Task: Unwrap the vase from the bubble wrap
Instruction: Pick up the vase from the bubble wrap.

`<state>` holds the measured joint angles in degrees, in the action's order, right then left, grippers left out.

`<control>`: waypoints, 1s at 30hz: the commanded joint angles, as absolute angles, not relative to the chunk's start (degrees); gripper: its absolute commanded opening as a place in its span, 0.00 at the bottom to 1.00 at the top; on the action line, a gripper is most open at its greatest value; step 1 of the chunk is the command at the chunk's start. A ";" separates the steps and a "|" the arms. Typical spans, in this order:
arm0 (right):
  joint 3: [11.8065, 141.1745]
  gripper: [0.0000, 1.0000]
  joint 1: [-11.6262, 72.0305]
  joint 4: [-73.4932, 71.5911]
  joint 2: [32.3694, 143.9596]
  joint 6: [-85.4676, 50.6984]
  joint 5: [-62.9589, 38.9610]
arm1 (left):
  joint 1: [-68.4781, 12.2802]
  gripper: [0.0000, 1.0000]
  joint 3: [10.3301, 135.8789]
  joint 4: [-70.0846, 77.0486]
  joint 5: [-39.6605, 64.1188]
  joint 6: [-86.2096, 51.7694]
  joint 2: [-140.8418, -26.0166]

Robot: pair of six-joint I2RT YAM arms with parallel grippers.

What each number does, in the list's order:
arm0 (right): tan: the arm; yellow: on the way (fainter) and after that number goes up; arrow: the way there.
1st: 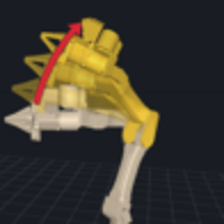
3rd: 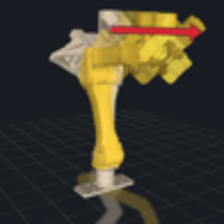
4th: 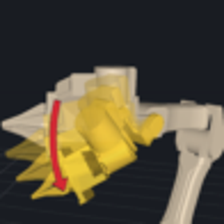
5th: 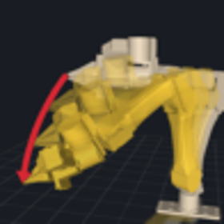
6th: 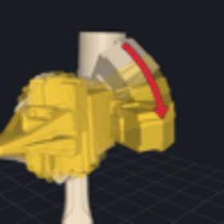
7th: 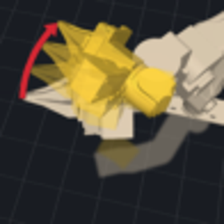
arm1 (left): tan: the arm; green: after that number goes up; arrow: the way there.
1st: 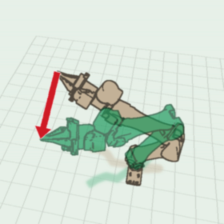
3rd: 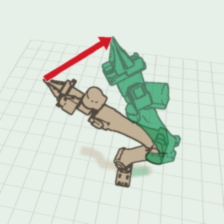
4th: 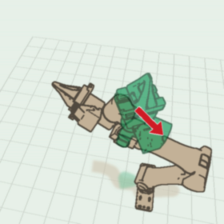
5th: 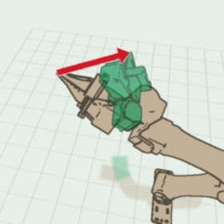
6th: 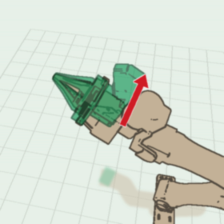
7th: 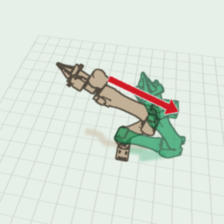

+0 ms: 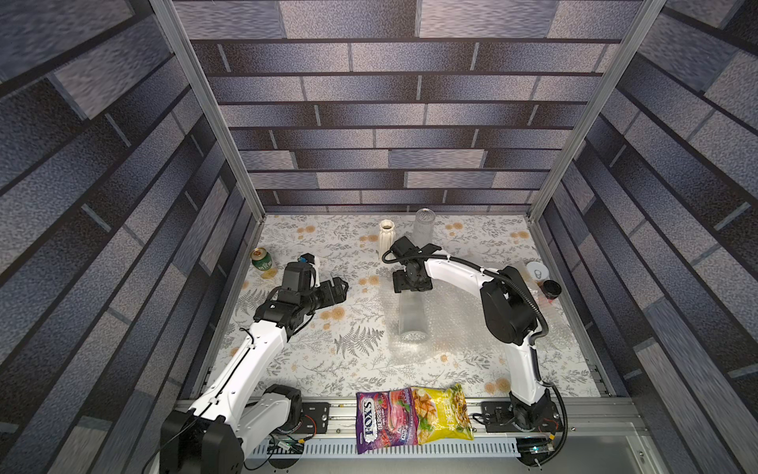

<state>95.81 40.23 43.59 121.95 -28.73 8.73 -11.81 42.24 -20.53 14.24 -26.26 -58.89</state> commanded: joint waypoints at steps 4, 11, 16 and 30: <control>97.58 0.71 39.90 44.83 121.98 -27.98 8.75 | -11.34 0.93 41.15 -18.95 16.16 -25.53 -59.80; 95.51 0.59 39.92 44.49 117.56 -26.95 9.84 | -11.29 0.91 41.30 -18.46 17.18 -25.73 -61.25; 93.34 0.57 39.99 44.16 112.22 -26.80 9.78 | -11.49 0.90 41.84 -18.19 18.13 -26.05 -62.43; 82.78 0.54 40.24 40.80 98.08 -26.25 7.93 | -14.38 0.89 45.97 -20.21 18.76 -26.49 -68.29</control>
